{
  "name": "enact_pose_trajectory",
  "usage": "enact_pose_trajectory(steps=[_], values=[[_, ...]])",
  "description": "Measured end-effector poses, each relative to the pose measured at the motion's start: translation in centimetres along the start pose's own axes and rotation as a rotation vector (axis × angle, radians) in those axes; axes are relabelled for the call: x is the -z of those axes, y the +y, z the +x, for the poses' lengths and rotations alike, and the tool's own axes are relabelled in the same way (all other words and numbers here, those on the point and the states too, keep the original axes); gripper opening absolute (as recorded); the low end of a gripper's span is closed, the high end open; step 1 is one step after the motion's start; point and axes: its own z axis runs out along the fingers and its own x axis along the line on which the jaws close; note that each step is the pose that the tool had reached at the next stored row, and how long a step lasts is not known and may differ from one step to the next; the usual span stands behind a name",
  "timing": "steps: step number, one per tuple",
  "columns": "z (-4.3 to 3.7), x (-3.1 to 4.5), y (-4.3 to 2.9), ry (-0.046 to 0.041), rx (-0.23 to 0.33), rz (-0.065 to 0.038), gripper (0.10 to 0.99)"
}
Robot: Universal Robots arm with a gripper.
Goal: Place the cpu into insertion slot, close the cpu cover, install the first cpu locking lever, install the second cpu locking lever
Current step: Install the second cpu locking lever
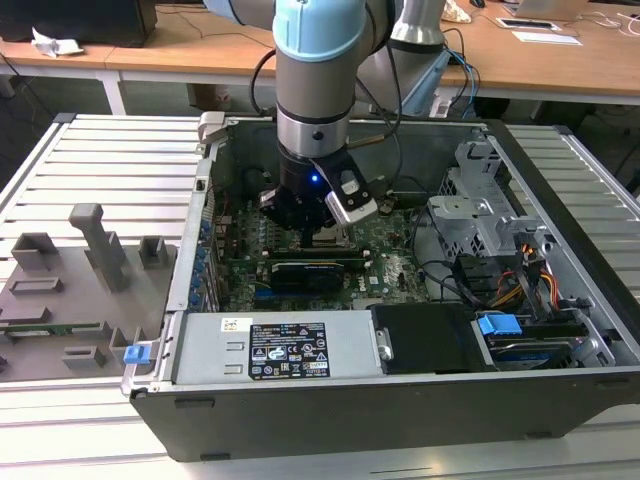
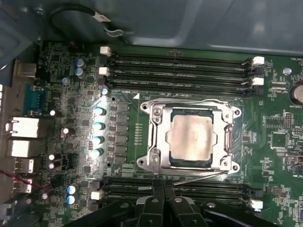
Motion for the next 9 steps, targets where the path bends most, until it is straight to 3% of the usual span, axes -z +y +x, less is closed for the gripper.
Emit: enact_pose_trajectory(steps=[2,4,9], values=[[0.22,-0.07,-0.04,-0.0004,0.000,-0.008,0.106],[0.28,-0.27,-0.04,-0.0012,0.003,-0.026,0.106],[0.37,-0.57,-0.39,-0.0014,0.004,-0.031,0.106]])
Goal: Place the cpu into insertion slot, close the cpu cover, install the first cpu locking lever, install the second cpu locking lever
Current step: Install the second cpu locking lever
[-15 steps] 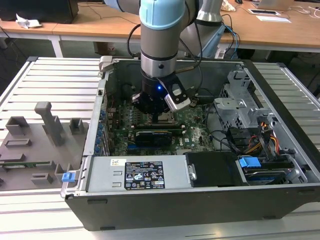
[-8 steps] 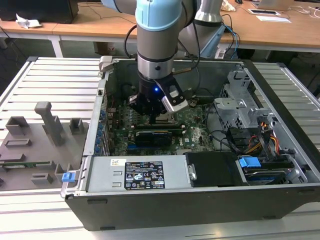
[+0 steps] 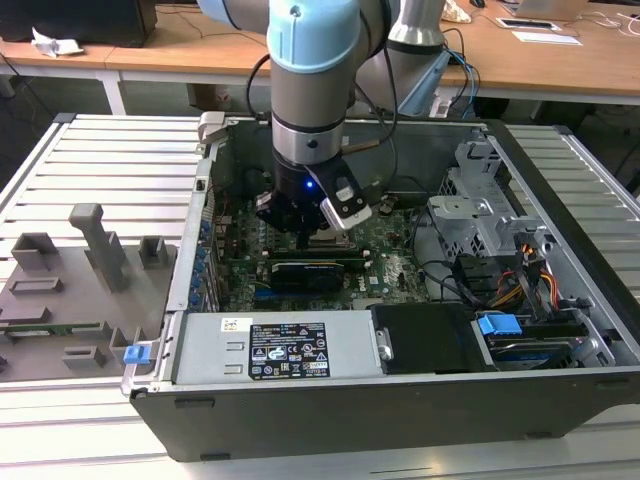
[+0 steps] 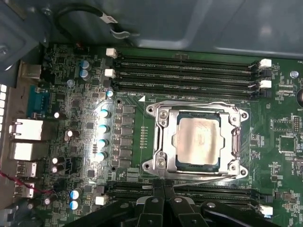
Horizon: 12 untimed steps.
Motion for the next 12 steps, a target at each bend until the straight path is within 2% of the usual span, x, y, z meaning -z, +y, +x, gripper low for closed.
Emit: enact_pose_trajectory(steps=[5,10,12], values=[[0.41,-0.08,-0.10,-0.0003,0.001,-0.008,0.106],[0.49,-0.70,-0.16,-0.0011,0.003,-0.028,0.106],[0.49,-1.08,-0.19,-0.0020,0.005,-0.043,0.106]])
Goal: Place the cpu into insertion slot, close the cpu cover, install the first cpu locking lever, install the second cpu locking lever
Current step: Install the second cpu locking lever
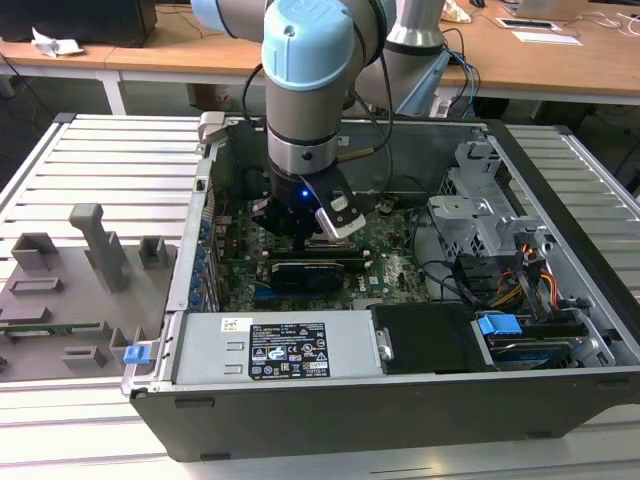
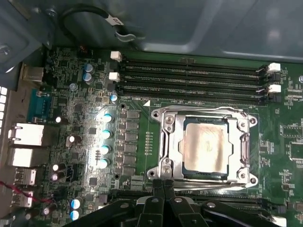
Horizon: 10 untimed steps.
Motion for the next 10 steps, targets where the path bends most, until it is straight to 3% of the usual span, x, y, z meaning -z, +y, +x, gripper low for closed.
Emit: enact_pose_trajectory(steps=[3,10], values=[[0.05,-0.17,-0.09,-0.0004,0.001,-0.011,0.106],[0.39,-0.32,-0.32,-0.0004,0.007,-0.025,0.106]])
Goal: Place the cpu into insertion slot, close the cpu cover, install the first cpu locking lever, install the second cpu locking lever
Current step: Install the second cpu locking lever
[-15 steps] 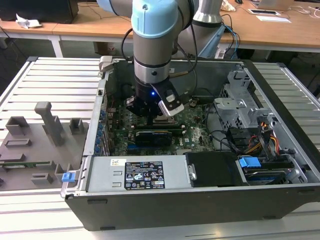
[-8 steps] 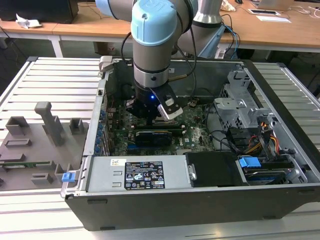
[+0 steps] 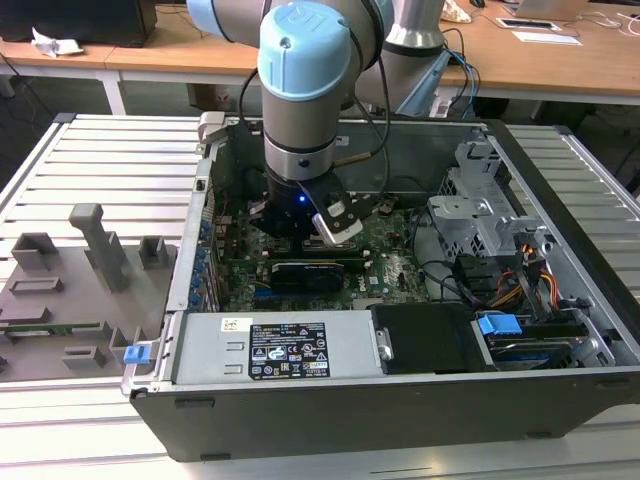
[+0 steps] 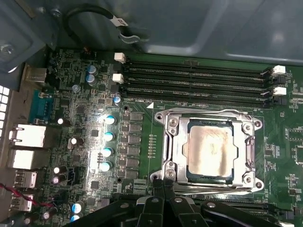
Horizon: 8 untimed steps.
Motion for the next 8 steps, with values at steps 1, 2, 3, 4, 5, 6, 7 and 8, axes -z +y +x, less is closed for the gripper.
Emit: enact_pose_trajectory(steps=[1,2,3,4,5,6,7,8], values=[[0.02,-0.01,-0.01,0.0000,0.001,-0.002,0.106],[0.04,-0.04,-0.01,-0.0001,0.001,-0.005,0.106],[0.06,-0.14,-0.02,-0.0002,0.002,-0.010,0.106],[0.07,-0.23,-0.04,-0.0005,0.002,-0.015,0.106],[0.07,-0.29,-0.04,-0.0008,0.003,-0.019,0.106],[0.07,-0.32,-0.04,-0.0009,0.003,-0.020,0.106],[0.08,-0.40,-0.05,-0.0018,0.003,-0.023,0.106],[0.10,-0.42,-0.06,-0.0014,0.004,-0.025,0.106]])
